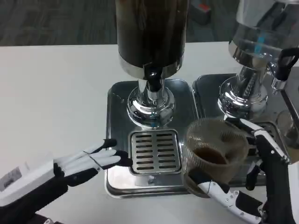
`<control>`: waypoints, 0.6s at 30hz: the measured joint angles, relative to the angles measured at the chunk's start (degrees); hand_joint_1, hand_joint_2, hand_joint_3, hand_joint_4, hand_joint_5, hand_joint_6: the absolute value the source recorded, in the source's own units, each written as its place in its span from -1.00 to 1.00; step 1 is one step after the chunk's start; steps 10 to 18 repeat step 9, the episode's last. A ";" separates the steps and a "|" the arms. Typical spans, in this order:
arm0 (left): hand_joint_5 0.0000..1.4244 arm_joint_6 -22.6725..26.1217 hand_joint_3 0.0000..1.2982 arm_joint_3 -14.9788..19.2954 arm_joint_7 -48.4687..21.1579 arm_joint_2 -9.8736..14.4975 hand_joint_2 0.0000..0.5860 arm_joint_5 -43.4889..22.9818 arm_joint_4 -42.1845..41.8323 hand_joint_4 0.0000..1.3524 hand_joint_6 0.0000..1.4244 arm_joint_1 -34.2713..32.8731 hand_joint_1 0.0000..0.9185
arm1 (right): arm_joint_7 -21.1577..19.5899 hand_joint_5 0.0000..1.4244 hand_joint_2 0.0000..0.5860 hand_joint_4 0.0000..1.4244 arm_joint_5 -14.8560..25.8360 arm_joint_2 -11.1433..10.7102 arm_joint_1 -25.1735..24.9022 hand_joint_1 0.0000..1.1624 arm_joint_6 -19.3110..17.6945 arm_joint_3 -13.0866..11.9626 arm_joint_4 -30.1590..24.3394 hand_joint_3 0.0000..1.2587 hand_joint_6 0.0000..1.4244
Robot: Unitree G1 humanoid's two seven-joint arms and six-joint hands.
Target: Grasp the cup under the faucet to collect the drink, then remove the cup.
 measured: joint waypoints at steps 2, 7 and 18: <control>-0.99 -0.12 -0.75 -0.06 0.02 0.33 -0.64 0.00 0.02 -1.00 -0.66 0.00 -1.00 | 0.00 0.28 -0.38 -0.08 -0.11 0.07 0.00 0.48 -0.02 -0.10 -0.01 -0.04 0.80; -0.99 -0.15 -0.75 -0.41 0.61 0.72 -0.63 -0.02 0.03 -1.00 -0.66 0.00 -1.00 | 0.00 0.29 -0.38 -0.08 -0.17 0.20 0.01 0.48 -0.14 -0.44 -0.11 -0.04 0.80; -0.99 -0.15 -0.75 -0.52 0.73 0.82 -0.63 -0.02 0.03 -1.00 -0.66 0.00 -1.00 | -0.01 0.29 -0.38 -0.08 -0.18 0.23 0.03 0.48 -0.17 -0.54 -0.14 -0.04 0.80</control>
